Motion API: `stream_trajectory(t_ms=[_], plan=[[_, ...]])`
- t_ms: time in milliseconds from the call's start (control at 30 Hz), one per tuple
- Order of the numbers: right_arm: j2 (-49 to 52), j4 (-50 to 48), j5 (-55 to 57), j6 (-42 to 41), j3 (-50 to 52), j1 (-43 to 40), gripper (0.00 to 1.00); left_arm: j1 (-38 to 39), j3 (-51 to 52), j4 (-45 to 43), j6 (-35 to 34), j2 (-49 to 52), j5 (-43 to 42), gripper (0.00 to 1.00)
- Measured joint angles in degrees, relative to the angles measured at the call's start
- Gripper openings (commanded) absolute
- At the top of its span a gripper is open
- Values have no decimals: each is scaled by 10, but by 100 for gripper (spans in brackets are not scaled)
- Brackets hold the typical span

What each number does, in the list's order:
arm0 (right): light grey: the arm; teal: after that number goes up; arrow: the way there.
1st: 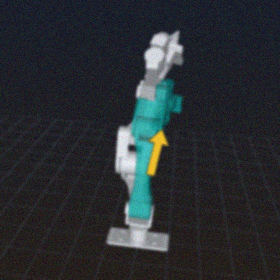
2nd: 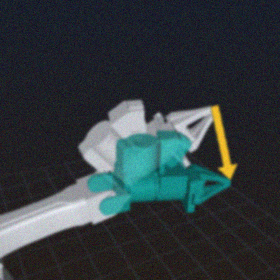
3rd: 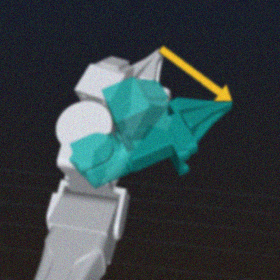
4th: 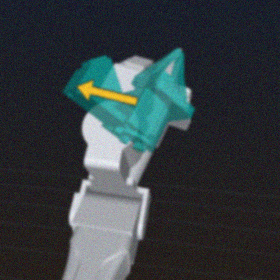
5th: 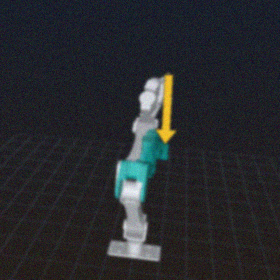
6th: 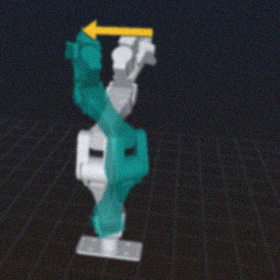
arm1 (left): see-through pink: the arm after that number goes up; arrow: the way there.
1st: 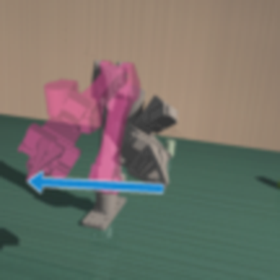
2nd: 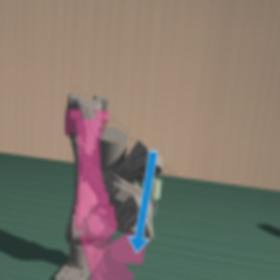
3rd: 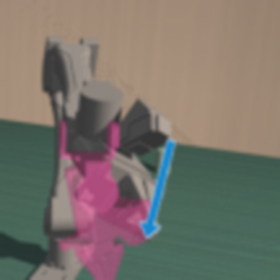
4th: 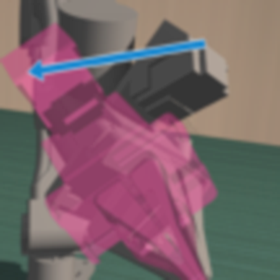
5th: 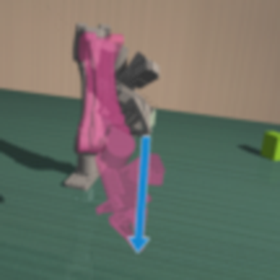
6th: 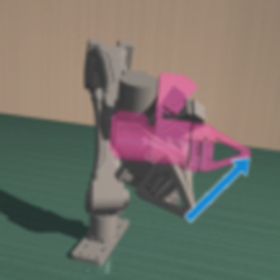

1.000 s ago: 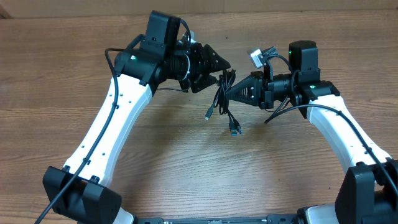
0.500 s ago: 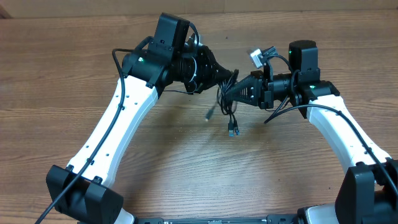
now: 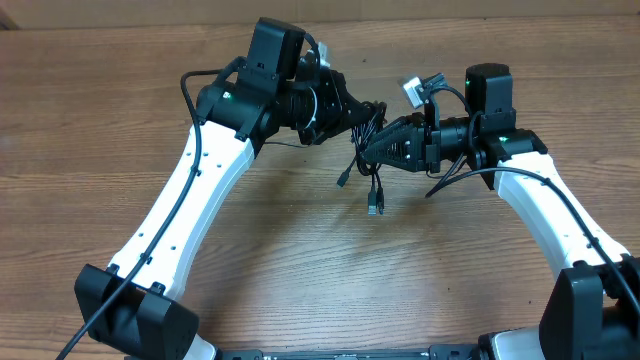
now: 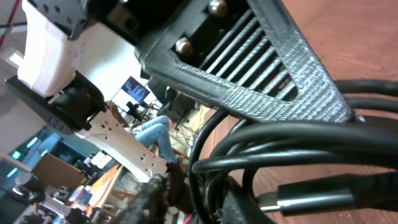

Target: Untangle cables

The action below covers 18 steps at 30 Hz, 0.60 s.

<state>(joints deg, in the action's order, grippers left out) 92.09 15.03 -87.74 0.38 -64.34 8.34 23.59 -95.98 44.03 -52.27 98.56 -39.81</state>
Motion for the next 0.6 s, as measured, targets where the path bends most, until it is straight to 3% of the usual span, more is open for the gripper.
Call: stream_trajectory(t_ms=[167, 400, 600], plan=[[0, 0, 11, -22, -1, 0, 58, -15, 0, 0, 91, 0, -19, 4], [0, 19, 43, -34, -1, 0, 68, -53, 0, 4, 199, 0, -60, 4], [0, 26, 104, -76, -1, 0, 69, -77, 0, 23, 283, 0, -100, 4]])
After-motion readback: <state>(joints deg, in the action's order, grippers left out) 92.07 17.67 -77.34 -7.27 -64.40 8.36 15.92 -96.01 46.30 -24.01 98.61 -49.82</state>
